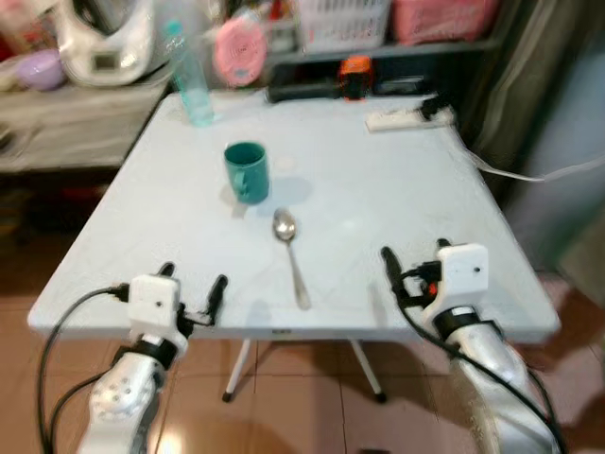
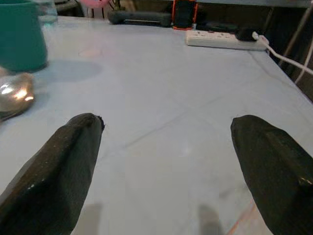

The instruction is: Setting the table

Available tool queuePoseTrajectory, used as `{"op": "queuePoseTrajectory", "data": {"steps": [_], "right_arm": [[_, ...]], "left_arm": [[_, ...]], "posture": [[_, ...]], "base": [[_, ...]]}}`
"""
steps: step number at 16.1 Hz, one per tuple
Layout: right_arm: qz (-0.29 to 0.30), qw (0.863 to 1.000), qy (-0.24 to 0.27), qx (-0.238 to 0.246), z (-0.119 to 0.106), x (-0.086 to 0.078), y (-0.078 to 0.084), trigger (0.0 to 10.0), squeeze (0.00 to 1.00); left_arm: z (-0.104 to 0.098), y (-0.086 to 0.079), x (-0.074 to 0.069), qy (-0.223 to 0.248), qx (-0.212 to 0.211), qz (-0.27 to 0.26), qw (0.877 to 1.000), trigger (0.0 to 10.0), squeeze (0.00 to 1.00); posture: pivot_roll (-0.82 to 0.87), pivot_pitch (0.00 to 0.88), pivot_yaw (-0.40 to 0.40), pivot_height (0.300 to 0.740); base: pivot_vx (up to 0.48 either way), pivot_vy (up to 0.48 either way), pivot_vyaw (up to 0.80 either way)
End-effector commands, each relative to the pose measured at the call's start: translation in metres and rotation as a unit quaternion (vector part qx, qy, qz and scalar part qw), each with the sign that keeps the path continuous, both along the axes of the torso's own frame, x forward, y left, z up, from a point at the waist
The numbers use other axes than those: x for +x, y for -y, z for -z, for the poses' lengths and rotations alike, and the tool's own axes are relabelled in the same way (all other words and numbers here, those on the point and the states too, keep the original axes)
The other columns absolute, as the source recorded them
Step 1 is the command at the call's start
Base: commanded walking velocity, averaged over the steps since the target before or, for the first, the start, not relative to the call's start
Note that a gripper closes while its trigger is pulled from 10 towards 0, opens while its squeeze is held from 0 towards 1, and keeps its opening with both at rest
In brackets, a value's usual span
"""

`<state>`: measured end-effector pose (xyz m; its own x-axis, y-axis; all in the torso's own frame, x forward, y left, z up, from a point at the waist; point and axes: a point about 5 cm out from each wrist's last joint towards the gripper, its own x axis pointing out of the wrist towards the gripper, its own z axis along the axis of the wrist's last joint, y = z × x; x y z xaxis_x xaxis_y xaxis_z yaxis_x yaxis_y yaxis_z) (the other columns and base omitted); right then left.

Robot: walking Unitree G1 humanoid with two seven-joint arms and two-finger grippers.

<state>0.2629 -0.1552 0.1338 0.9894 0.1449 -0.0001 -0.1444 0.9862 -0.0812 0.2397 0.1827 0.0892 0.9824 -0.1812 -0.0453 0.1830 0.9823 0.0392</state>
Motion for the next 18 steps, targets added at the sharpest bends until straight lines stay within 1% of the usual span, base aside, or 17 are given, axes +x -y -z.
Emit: {"op": "queuePoseTrajectory", "data": {"steps": [1,6,9,10,11,14,15,16,18], "right_arm": [[-0.021,1.000,0.013,0.001,-0.005,-0.002,-0.008,10.0,0.00],[-0.029,0.999,0.014,0.001,-0.006,0.000,-0.014,10.0,0.00],[-0.023,1.000,0.012,0.010,-0.007,0.003,-0.016,10.0,0.00],[-0.018,1.000,0.008,0.014,-0.007,0.004,-0.016,10.0,0.00],[-0.013,1.000,0.004,0.022,-0.005,0.004,-0.017,10.0,0.00],[-0.002,1.000,-0.001,0.028,-0.004,0.004,-0.018,10.0,0.00],[0.006,1.000,-0.006,0.030,-0.003,0.004,-0.017,10.0,0.00],[0.014,0.999,-0.007,0.034,-0.003,0.004,-0.016,10.0,0.00],[0.026,0.999,-0.011,0.034,-0.003,0.005,-0.012,10.0,0.00]], "left_arm": [[0.002,-0.010,0.000,-0.002,0.012,-0.014,1.000,10.0,0.00],[0.007,-0.012,0.002,-0.006,0.011,-0.017,1.000,10.0,0.00],[0.007,-0.009,0.003,-0.007,0.003,-0.001,1.000,10.0,0.00],[0.007,-0.006,0.004,-0.006,-0.005,0.013,1.000,10.0,0.00],[0.002,0.001,0.005,0.001,-0.010,0.041,0.999,10.0,0.00],[-0.009,0.017,0.007,0.015,-0.023,0.094,0.995,10.0,0.00],[-0.013,0.023,0.008,0.019,-0.032,0.112,0.993,10.0,0.00],[-0.017,0.027,0.007,0.020,-0.032,0.124,0.992,10.0,0.00],[-0.023,0.037,0.004,0.018,-0.042,0.155,0.987,10.0,0.00]], "posture": [[-0.01,0.123,0.060,0.740],[0.00,0.125,0.059,0.740],[0.00,0.127,0.061,0.740],[0.00,0.129,0.062,0.740],[0.00,0.129,0.062,0.740],[0.00,0.140,0.064,0.740],[0.00,0.144,0.066,0.740],[0.00,0.145,0.068,0.740],[-0.01,0.150,0.070,0.740]], "base": [[0.000,0.000,0.74],[0.000,0.000,0.75],[0.000,0.000,0.73],[0.000,0.000,0.00],[0.000,0.000,0.00],[0.000,0.000,0.00],[0.000,0.000,0.00],[0.000,0.000,0.00],[0.000,0.000,0.00]]}}
